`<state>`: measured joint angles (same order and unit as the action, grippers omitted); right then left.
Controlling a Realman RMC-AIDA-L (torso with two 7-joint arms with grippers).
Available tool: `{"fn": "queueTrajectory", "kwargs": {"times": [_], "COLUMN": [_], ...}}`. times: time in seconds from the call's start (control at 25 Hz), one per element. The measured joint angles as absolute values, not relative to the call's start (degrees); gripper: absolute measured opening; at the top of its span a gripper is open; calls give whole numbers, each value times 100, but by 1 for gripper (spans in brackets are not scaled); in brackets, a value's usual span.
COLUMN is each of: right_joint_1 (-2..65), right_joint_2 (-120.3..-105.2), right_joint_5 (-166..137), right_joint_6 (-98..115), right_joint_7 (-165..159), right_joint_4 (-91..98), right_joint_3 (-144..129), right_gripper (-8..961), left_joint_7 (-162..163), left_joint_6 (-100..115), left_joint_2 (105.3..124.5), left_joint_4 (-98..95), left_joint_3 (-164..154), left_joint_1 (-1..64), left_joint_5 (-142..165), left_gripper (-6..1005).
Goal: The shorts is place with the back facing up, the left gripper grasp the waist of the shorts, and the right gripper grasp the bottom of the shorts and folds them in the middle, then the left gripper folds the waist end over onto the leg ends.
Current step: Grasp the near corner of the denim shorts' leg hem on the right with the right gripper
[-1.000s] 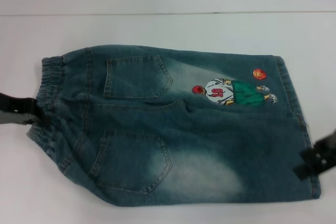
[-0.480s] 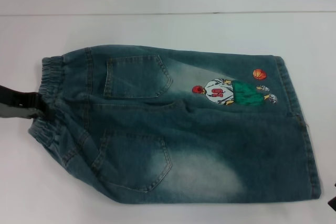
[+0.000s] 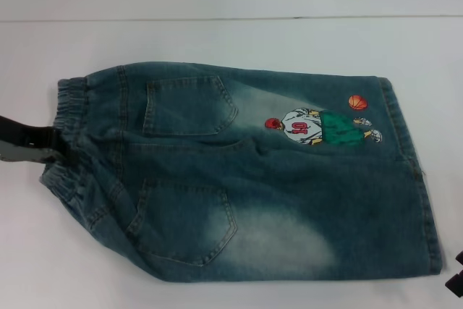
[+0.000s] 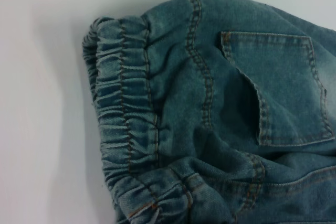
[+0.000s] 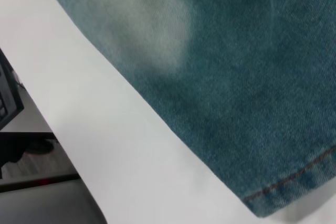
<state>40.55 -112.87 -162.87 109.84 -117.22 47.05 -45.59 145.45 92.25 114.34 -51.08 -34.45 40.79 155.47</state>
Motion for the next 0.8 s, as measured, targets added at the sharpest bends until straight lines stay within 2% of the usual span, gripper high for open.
{"fn": "queueTrajectory", "kwargs": {"times": [0.24, 0.8], "right_joint_1": [4146, 4229], "right_joint_2": [-11344, -11368], "right_joint_5": [-16286, -15889], "right_joint_6": [10880, 10541], "right_joint_7": [-11729, -11569], "right_joint_4": [4565, 4240], "right_joint_3": [-4594, -4601], "right_gripper": [774, 760], "left_joint_7": [14545, 14536], "left_joint_6": [9240, 9246], "left_joint_2": [11434, 11450], "left_joint_4": [-5127, -5106], "left_joint_3": [-3444, -3445], "left_joint_1": [4114, 4102], "left_joint_5": [15547, 15547], "left_gripper": [30, 30]}}
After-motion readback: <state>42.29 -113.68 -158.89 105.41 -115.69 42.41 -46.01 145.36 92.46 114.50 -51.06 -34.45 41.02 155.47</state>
